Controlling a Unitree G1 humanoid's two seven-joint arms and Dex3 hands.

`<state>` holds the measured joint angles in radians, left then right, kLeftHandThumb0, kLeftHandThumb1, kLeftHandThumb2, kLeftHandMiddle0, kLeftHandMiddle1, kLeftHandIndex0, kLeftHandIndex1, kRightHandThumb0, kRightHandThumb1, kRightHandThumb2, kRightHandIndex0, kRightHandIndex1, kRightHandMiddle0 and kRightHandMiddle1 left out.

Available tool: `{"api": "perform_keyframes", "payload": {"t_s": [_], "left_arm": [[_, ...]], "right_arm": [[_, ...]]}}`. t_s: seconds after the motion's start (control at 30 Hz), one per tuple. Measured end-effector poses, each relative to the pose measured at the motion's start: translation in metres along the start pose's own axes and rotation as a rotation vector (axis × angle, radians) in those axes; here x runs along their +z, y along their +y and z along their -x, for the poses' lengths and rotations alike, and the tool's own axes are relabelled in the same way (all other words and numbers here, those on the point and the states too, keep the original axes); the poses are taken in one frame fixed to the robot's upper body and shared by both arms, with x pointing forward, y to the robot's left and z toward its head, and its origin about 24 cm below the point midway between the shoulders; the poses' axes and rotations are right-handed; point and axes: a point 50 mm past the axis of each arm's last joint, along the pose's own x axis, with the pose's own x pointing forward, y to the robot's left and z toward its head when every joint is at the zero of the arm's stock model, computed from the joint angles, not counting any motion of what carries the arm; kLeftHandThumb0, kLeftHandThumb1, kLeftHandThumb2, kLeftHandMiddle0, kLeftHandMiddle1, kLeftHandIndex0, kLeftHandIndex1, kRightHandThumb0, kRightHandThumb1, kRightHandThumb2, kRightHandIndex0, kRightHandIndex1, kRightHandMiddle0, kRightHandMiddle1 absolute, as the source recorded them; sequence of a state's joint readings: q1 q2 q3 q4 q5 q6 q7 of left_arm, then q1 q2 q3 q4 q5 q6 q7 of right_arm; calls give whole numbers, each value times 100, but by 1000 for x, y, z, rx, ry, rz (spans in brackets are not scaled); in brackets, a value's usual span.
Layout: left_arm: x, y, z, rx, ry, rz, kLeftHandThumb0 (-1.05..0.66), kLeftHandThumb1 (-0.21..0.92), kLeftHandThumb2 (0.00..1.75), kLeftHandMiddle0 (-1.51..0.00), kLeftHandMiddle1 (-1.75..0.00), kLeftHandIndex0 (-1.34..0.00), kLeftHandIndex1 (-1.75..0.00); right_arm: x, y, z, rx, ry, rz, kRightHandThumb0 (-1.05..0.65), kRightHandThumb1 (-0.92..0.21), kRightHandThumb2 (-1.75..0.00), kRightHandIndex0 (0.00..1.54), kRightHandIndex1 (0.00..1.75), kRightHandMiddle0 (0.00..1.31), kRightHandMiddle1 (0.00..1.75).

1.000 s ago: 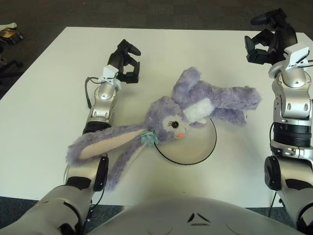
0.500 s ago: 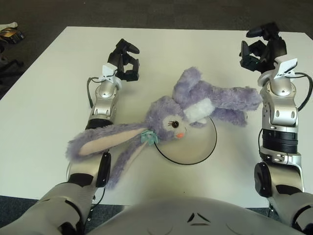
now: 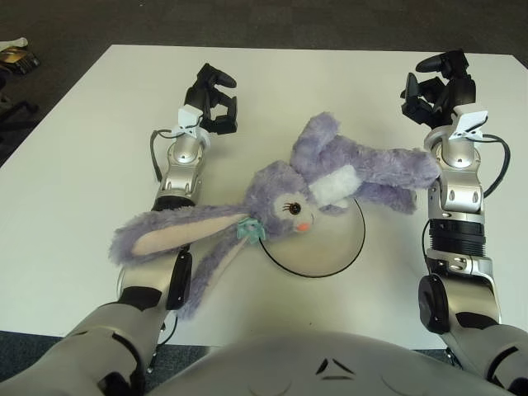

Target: Put the doll into the plate.

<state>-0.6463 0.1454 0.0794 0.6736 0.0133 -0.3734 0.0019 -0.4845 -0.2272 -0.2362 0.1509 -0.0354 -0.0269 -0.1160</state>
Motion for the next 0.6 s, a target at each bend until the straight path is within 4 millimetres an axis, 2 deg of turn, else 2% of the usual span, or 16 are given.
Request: {"api": "perform_keyframes", "payload": {"t_s": [0.27, 0.6], "left_arm": [[-6, -5, 1, 14, 13, 24, -1, 41, 122, -43, -175, -42, -175], [-20, -2, 6, 39, 45, 60, -1, 42, 121, -43, -175, -41, -175]], "right_arm": [[-18, 1, 5, -26, -38, -45, -1, -53, -98, 59, 146, 29, 175], [-41, -2, 12, -67, -38, -70, -1, -49, -104, 61, 150, 28, 175]]}}
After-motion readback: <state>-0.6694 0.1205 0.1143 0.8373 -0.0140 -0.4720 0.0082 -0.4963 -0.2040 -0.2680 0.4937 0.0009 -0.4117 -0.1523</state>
